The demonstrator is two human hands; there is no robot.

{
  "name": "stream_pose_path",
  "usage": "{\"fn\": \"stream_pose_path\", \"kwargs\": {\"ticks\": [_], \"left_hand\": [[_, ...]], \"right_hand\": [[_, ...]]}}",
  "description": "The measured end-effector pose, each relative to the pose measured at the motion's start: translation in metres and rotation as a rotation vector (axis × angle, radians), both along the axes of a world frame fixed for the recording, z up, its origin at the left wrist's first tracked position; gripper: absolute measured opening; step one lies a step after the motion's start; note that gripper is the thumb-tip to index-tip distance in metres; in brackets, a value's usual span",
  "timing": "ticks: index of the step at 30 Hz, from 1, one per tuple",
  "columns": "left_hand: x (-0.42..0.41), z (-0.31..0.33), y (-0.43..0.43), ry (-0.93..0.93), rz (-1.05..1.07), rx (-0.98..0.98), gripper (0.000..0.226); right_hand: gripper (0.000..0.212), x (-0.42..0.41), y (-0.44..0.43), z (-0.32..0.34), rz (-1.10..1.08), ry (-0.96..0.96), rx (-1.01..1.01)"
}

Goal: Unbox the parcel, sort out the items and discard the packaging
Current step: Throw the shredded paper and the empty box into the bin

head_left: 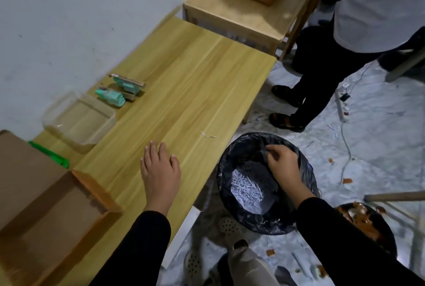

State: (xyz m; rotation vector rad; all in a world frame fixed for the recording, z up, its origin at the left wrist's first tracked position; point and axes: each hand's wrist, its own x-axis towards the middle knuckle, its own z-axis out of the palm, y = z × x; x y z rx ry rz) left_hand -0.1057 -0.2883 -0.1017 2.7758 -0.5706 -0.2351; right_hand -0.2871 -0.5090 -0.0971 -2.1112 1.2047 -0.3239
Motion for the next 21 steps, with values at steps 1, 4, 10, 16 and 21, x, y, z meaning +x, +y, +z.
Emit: {"fn": "stream_pose_path", "kwargs": {"ticks": [1,4,10,16,21], "left_hand": [[0.001,0.002,0.001,0.004,-0.010,0.008,0.050],[0.002,0.003,0.009,0.005,-0.043,0.017,0.052],[-0.007,-0.001,0.021,0.003,-0.044,0.002,0.054],[-0.007,-0.004,0.022,0.012,-0.037,0.003,0.054],[-0.009,-0.005,0.020,0.006,-0.021,-0.006,0.053]], "right_hand": [[0.020,0.011,0.003,0.007,0.046,-0.046,-0.032],[0.014,0.054,0.015,0.023,0.222,-0.158,-0.085],[0.020,0.121,0.044,0.020,0.432,-0.101,-0.015],[0.014,0.133,0.050,0.010,0.372,-0.084,-0.023],[0.011,0.131,0.055,0.005,0.399,-0.111,-0.042]]}}
